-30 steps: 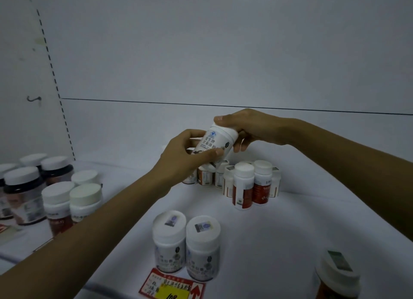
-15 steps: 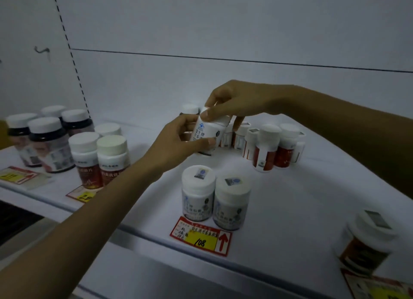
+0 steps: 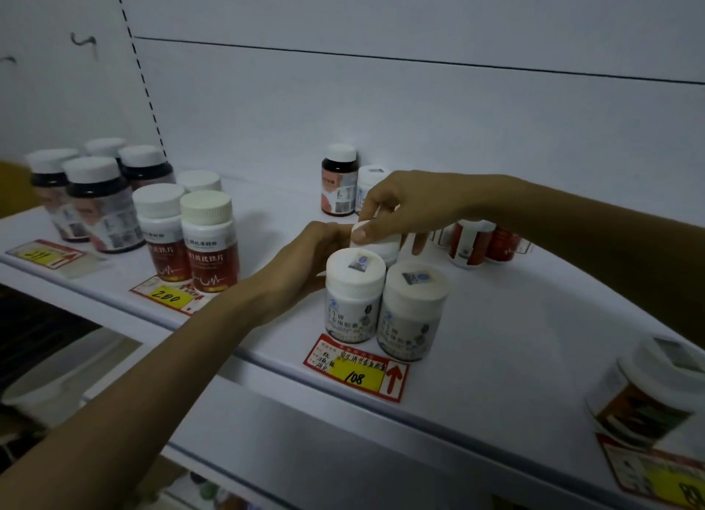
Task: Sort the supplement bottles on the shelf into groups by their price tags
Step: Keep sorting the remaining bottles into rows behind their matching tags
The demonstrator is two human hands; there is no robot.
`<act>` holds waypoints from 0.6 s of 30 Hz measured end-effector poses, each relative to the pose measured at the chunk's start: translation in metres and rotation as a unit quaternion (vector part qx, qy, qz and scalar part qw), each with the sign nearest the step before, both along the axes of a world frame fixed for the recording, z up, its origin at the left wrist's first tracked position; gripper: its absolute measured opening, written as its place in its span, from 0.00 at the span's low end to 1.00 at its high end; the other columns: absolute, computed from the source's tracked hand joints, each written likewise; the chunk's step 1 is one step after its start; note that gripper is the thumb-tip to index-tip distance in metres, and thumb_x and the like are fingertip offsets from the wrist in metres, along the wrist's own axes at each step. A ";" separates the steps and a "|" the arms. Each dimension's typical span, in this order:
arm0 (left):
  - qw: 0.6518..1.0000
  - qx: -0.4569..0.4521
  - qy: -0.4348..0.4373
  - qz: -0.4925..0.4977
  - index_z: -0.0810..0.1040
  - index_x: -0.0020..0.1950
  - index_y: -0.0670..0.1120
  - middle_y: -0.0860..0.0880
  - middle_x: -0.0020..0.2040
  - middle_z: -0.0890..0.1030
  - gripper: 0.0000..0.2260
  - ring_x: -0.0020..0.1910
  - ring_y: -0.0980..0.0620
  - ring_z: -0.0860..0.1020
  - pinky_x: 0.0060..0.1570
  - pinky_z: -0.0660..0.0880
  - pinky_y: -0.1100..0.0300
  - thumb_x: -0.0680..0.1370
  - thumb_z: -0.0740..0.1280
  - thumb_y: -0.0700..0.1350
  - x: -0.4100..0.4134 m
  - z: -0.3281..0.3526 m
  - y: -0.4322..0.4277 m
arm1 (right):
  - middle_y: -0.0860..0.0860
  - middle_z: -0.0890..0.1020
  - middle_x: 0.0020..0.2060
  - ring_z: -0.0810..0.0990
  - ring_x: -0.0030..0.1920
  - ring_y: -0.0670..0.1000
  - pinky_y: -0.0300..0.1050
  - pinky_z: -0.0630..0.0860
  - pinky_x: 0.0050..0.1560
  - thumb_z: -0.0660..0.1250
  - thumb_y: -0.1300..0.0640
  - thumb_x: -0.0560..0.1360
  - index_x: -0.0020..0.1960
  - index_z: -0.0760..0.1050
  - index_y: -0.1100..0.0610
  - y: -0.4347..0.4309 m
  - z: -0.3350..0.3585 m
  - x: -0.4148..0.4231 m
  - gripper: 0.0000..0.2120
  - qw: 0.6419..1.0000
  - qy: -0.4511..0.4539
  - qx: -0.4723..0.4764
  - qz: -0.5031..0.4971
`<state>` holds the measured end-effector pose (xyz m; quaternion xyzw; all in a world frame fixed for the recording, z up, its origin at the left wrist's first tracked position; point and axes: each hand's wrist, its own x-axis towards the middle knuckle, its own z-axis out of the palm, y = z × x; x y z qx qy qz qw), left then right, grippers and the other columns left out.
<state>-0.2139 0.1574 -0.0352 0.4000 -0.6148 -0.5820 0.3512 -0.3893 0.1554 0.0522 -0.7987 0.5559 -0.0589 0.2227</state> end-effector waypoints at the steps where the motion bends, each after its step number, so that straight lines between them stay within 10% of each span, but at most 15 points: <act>1: 1.000 0.001 -0.003 0.004 0.70 0.66 0.38 0.39 0.64 0.75 0.23 0.62 0.43 0.75 0.60 0.74 0.51 0.75 0.60 0.50 0.000 -0.001 0.001 | 0.49 0.81 0.46 0.82 0.41 0.47 0.36 0.79 0.32 0.68 0.43 0.72 0.57 0.76 0.56 0.001 0.000 0.000 0.20 1.000 -0.004 0.000 -0.001; 10: 0.998 -0.034 -0.051 -0.014 0.76 0.57 0.55 0.51 0.58 0.80 0.15 0.58 0.51 0.77 0.62 0.72 0.53 0.81 0.51 0.54 -0.004 0.002 0.010 | 0.46 0.79 0.43 0.84 0.42 0.50 0.43 0.83 0.38 0.67 0.42 0.73 0.59 0.74 0.52 0.010 -0.002 -0.002 0.20 1.000 -0.006 0.012 -0.011; 18: 0.995 -0.076 -0.046 0.032 0.72 0.63 0.51 0.52 0.60 0.78 0.17 0.57 0.54 0.77 0.55 0.74 0.60 0.82 0.49 0.53 -0.005 0.013 -0.004 | 0.54 0.83 0.47 0.83 0.40 0.50 0.40 0.81 0.38 0.59 0.47 0.79 0.56 0.73 0.55 -0.004 0.021 -0.004 0.14 0.998 -0.041 0.019 -0.038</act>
